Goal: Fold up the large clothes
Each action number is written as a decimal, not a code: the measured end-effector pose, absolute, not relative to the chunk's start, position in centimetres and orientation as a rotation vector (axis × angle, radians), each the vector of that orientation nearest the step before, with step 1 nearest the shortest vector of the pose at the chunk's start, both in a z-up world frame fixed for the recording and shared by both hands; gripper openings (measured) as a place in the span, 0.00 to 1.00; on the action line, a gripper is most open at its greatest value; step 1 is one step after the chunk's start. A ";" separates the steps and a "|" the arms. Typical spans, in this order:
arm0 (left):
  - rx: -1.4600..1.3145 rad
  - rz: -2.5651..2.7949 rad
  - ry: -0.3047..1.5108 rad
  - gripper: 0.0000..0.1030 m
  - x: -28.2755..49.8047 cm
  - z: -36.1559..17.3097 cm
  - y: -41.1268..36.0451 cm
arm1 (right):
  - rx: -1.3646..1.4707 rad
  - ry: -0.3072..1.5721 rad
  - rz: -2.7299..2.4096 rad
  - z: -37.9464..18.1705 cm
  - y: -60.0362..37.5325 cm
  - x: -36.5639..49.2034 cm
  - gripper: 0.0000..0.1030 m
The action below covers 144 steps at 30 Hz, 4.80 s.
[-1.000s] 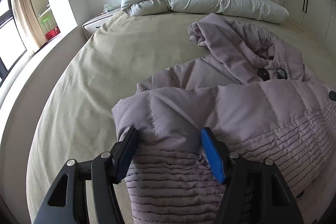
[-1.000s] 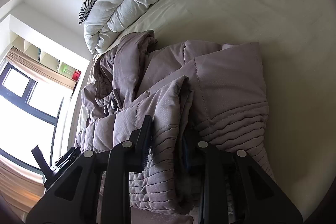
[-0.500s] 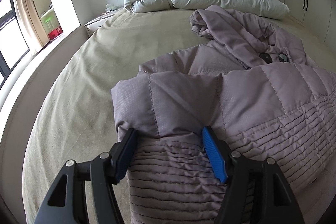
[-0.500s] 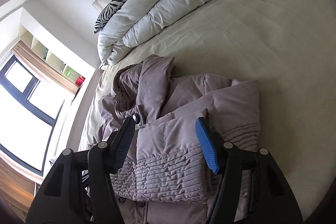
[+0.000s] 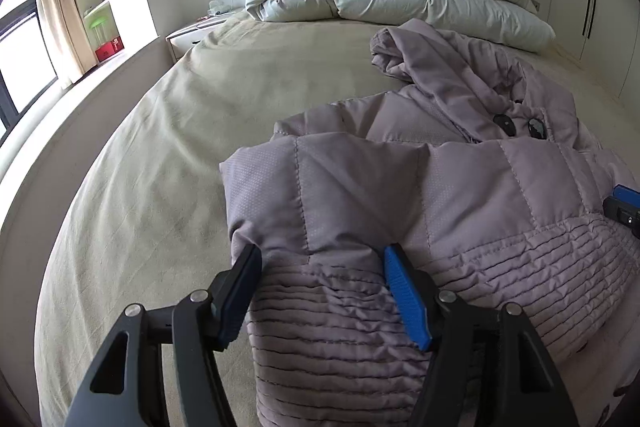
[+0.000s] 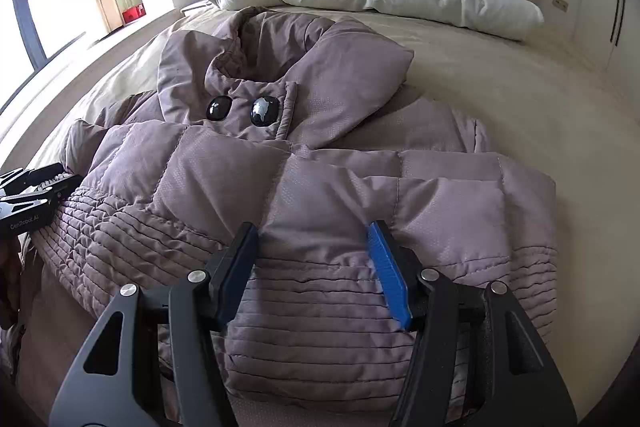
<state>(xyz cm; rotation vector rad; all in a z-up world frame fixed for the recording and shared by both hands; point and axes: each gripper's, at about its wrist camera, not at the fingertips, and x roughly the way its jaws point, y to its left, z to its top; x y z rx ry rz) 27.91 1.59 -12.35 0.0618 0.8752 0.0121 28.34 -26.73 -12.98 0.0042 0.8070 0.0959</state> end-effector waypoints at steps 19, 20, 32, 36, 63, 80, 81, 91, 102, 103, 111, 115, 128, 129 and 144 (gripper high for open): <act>0.138 -0.087 0.884 0.65 28.1 -11.5 -2.2 | -0.011 0.778 0.174 -11.8 -25.8 28.3 0.68; 0.099 -0.105 0.872 0.65 28.0 -10.5 -1.6 | 0.048 0.738 0.201 -10.6 -26.8 28.2 0.68; -0.252 -0.285 1.025 0.89 45.6 -7.4 2.7 | 0.665 0.854 0.399 -8.3 -40.5 44.5 0.71; -0.373 -0.331 1.113 0.89 50.8 -9.3 2.0 | 0.765 0.980 0.417 -11.6 -41.7 49.7 0.71; -0.300 -0.628 0.838 0.08 41.1 -3.3 -4.7 | 0.176 0.618 0.553 -1.7 -30.0 44.1 0.23; -0.254 -0.582 0.932 0.14 21.0 -11.0 -0.8 | 0.198 0.735 0.444 -11.0 -30.5 21.7 0.47; -0.244 -0.577 0.946 0.17 20.2 -11.2 -0.4 | 0.221 0.755 0.425 -11.4 -31.1 21.3 0.49; -0.282 -0.500 0.825 0.64 19.4 -4.8 2.1 | 0.512 0.814 0.486 -11.9 -35.6 16.5 0.55; -0.183 -0.441 0.733 0.80 24.0 0.1 -1.1 | 1.129 0.981 0.540 -15.7 -37.2 23.3 0.57; -0.148 -0.452 0.759 0.80 24.4 -0.4 -2.0 | 1.144 1.009 0.525 -16.3 -37.0 23.7 0.57; -0.056 -0.419 0.888 0.80 25.8 -7.6 -6.1 | 0.948 1.029 0.422 -16.4 -34.9 27.3 0.28; -0.119 -0.406 0.876 0.80 27.1 -8.6 -6.4 | 0.805 0.934 0.336 -14.0 -35.2 28.7 0.17; -0.065 -0.361 0.918 0.83 32.2 -13.3 -8.3 | 0.585 0.907 0.266 -14.9 -37.0 30.9 0.14; -0.057 -0.361 0.919 0.83 32.2 -13.2 -8.5 | 0.556 0.908 0.255 -14.7 -36.9 30.8 0.15; -0.047 -0.361 0.945 0.82 32.6 -12.8 -7.4 | 0.335 0.953 0.288 -12.9 -28.9 25.5 0.16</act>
